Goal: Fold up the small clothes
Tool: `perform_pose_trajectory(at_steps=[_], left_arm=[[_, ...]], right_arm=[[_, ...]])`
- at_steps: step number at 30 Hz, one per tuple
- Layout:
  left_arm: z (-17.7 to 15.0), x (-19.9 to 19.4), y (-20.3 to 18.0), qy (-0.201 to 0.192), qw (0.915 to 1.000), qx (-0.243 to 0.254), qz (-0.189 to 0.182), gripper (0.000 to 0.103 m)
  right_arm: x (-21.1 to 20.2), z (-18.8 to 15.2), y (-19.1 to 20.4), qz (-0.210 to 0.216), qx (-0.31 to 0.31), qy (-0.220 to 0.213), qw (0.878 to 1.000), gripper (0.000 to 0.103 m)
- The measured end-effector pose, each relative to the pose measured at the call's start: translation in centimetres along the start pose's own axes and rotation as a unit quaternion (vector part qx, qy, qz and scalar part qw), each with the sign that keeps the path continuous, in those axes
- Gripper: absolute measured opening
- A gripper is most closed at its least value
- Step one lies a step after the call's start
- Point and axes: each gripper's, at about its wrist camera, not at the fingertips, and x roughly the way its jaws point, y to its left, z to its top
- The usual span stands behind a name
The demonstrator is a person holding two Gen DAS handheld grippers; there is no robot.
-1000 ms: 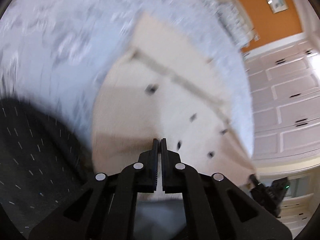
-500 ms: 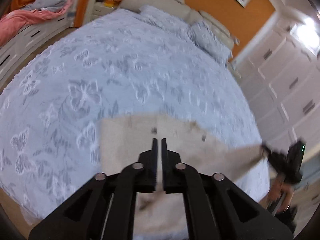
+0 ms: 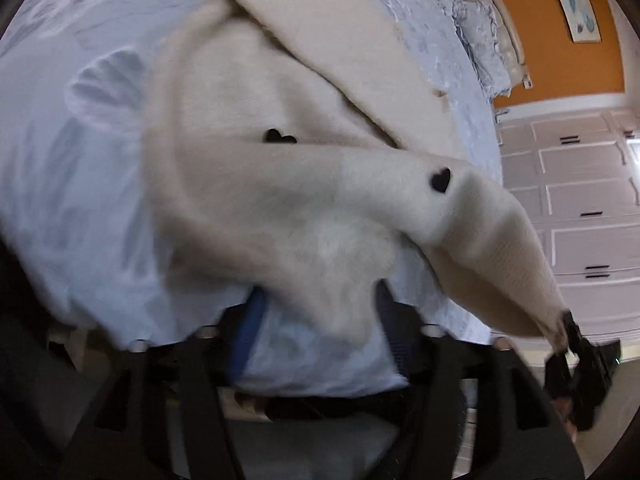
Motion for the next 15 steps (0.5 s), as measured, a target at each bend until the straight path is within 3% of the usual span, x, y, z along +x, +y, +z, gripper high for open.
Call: perform_pose_trajectory(at_steps=[2,3,4,6,9,12,15], left_arm=[[0.5,1.1,0.4,0.021,0.9994,-0.028,-0.001,0.041],[0.7,1.3,0.6,0.024,0.9988,-0.04,-0.013,0.015],[1.0,1.1,0.8,0.027,0.9984,-0.041,-0.027,0.006],[1.2,-0.9,0.5,0.006,0.9989,-0.025,-0.04,0.006],[0.8,-6.7,-0.4,-0.035,0.9985,0.032,-0.027,0.005],[0.8,-12.5,0.7,-0.063,0.9973,0.026,-0.026,0.005],[2.4,-17.7,1.1,-0.102,0.9942,0.024,-0.025,0.005]], right_arm=[[-0.7,-0.5,-0.4,0.001,0.007,-0.006,1.0,0.011],[-1.0,-0.6,-0.4,0.001,0.009,-0.009,1.0,0.011],[-1.3,-0.8,-0.5,0.0,0.009,-0.012,1.0,0.011],[-1.9,-1.2,-0.6,-0.005,0.007,-0.014,1.0,0.011],[-2.7,-2.5,-1.1,-0.025,-0.005,0.002,1.0,0.011],[-3.7,-5.0,-1.7,-0.054,-0.027,0.043,0.997,0.011],[-5.0,-6.5,-1.1,-0.055,-0.047,0.067,0.995,0.011]])
